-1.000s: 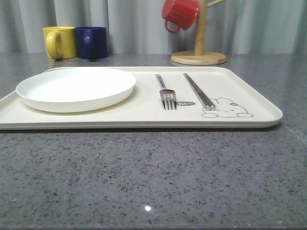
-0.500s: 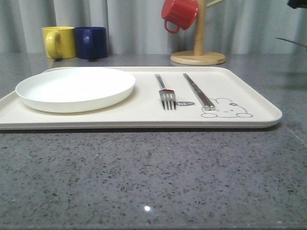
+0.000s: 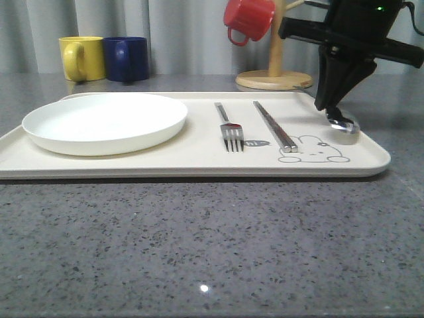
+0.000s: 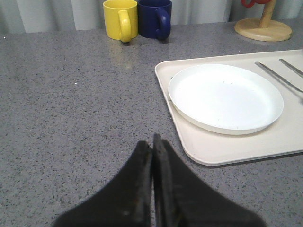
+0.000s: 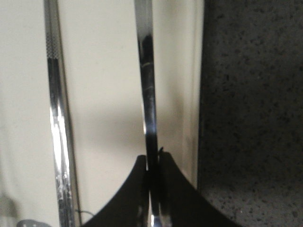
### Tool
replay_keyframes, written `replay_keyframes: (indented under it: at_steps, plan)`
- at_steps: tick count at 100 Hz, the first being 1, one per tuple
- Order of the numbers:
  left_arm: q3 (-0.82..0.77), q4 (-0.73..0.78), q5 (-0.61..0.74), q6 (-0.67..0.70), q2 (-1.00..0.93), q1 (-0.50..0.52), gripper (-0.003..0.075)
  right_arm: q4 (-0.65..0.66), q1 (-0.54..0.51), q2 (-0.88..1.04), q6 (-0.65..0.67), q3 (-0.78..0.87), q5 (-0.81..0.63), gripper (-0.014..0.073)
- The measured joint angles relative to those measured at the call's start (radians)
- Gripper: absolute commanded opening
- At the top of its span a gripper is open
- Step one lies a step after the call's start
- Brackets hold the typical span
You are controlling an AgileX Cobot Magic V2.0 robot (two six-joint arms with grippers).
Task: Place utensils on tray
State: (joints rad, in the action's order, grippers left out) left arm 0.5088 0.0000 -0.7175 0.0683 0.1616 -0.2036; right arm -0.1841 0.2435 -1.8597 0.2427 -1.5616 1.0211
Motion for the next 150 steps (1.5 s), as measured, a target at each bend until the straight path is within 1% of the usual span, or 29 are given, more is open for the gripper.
replay_keyframes:
  at_steps: [39, 46, 53, 58, 63, 70, 75, 79, 93, 100, 107, 112, 114, 117, 118, 122, 135, 150]
  plan:
    - [0.000, 0.000, 0.000, 0.000, 0.000, 0.000, -0.0019, -0.005, 0.010, -0.029, 0.023, 0.000, -0.003, -0.0067]
    - [0.000, 0.000, 0.000, 0.000, 0.000, 0.000, -0.0019, -0.005, 0.010, -0.029, 0.025, 0.000, -0.003, -0.0048]
    - [0.000, 0.000, 0.000, 0.000, 0.000, 0.000, -0.0019, -0.005, 0.010, -0.029, 0.025, 0.000, -0.003, 0.0024]
    - [0.000, 0.000, 0.000, 0.000, 0.000, 0.000, -0.0019, -0.005, 0.010, -0.029, 0.025, 0.000, -0.005, 0.0102]
    - [0.000, 0.000, 0.000, 0.000, 0.000, 0.000, -0.0019, -0.006, 0.010, -0.029, 0.025, 0.000, -0.010, 0.0199]
    - [0.000, 0.000, 0.000, 0.000, 0.000, 0.000, -0.0019, -0.009, 0.012, -0.030, 0.025, 0.000, -0.024, 0.0300]
    - [0.000, 0.000, 0.000, 0.000, 0.000, 0.000, -0.0019, -0.009, 0.012, -0.030, 0.025, 0.000, -0.034, 0.0340]
    - [0.000, 0.000, 0.000, 0.000, 0.000, 0.000, -0.0019, -0.011, 0.012, -0.030, 0.025, 0.000, -0.039, 0.0349]
    - [0.000, 0.000, 0.000, 0.000, 0.000, 0.000, -0.0019, -0.012, 0.012, -0.028, 0.025, 0.000, -0.061, 0.0344]
    - [0.000, 0.000, 0.000, 0.000, 0.000, 0.000, -0.0019, -0.007, 0.012, -0.021, 0.027, 0.000, -0.070, 0.0287]
    - [0.000, 0.000, 0.000, 0.000, 0.000, 0.000, -0.0019, 0.006, 0.012, 0.000, 0.027, 0.000, -0.082, 0.0164]
    - [0.000, 0.000, 0.000, 0.000, 0.000, 0.000, -0.0019, 0.021, 0.012, 0.026, 0.027, 0.000, -0.082, 0.0040]
    - [0.000, 0.000, 0.000, 0.000, 0.000, 0.000, -0.0019, 0.029, 0.012, 0.038, 0.027, 0.000, -0.082, 0.0008]
    - [0.000, 0.000, 0.000, 0.000, 0.000, 0.000, -0.0019, 0.040, 0.012, 0.057, 0.027, 0.000, -0.082, -0.0068]
    - [0.000, 0.000, 0.000, 0.000, 0.000, 0.000, -0.0019, 0.043, 0.012, 0.066, 0.027, 0.000, -0.082, -0.0078]
    - [0.000, 0.000, 0.000, 0.000, 0.000, 0.000, -0.0019, 0.058, 0.012, 0.090, 0.027, 0.006, -0.080, -0.0061]
    - [0.000, 0.000, 0.000, 0.000, 0.000, 0.000, -0.0019, 0.097, 0.010, 0.191, 0.027, 0.054, -0.079, -0.0061]
    - [0.000, 0.000, 0.000, 0.000, 0.000, 0.000, -0.0019, 0.106, -0.037, 0.321, 0.027, 0.180, -0.083, -0.0061]
